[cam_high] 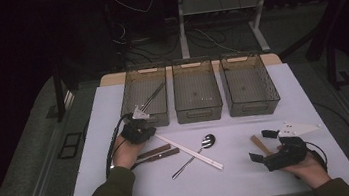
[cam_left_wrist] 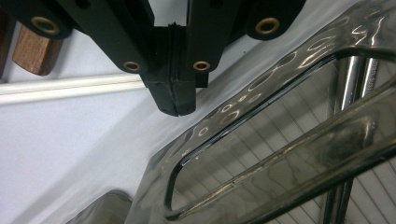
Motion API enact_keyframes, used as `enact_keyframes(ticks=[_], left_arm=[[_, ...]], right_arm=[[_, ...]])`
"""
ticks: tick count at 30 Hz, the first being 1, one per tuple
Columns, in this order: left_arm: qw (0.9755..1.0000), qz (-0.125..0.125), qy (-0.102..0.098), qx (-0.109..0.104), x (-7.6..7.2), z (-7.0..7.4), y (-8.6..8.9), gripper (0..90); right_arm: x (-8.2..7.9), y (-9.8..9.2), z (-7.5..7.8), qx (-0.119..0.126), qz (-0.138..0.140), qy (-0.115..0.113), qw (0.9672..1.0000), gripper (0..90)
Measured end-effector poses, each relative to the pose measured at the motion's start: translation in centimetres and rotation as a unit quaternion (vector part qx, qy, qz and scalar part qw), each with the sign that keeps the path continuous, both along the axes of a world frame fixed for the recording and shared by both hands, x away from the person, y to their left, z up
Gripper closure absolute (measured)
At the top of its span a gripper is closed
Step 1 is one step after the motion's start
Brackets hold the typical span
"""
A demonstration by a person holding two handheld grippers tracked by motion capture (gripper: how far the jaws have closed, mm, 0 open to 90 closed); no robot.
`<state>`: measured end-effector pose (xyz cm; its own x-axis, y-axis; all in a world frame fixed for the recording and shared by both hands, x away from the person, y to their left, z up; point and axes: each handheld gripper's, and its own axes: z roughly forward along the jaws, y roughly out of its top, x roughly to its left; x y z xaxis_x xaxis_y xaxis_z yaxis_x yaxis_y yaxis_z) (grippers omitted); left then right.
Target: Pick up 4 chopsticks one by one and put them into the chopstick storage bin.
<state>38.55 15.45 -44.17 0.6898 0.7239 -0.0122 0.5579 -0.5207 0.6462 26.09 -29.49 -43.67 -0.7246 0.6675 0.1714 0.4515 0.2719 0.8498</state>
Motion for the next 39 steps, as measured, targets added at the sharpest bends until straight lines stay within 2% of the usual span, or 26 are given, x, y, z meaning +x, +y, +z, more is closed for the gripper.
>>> enact_keyframes(ticks=[3,6,24,32,39], left_arm=[[1.0000,0.003,-0.004,-0.002,0.2,0.0,0.1,89.5],[0.9999,0.006,-0.005,-0.012,0.3,-0.2,0.1,89.4],[0.9999,-0.004,-0.001,-0.010,-0.2,-0.2,-0.3,89.5],[0.9998,-0.015,-0.005,-0.009,-0.2,-0.2,-0.5,89.5],[0.9991,-0.042,-0.007,-0.007,-0.4,-0.2,-1.4,89.5]], right_arm=[[0.0,0.0,0.0,0.000,0.000,0.000,1.0000,1.1],[0.0,0.0,0.0,-0.001,0.000,0.000,1.0000,1.1],[0.0,0.0,0.0,0.000,0.000,0.000,1.0000,1.1],[0.0,0.1,0.0,-0.001,0.000,0.000,1.0000,1.1],[0.0,0.0,0.0,-0.001,0.000,-0.001,1.0000,1.1]])
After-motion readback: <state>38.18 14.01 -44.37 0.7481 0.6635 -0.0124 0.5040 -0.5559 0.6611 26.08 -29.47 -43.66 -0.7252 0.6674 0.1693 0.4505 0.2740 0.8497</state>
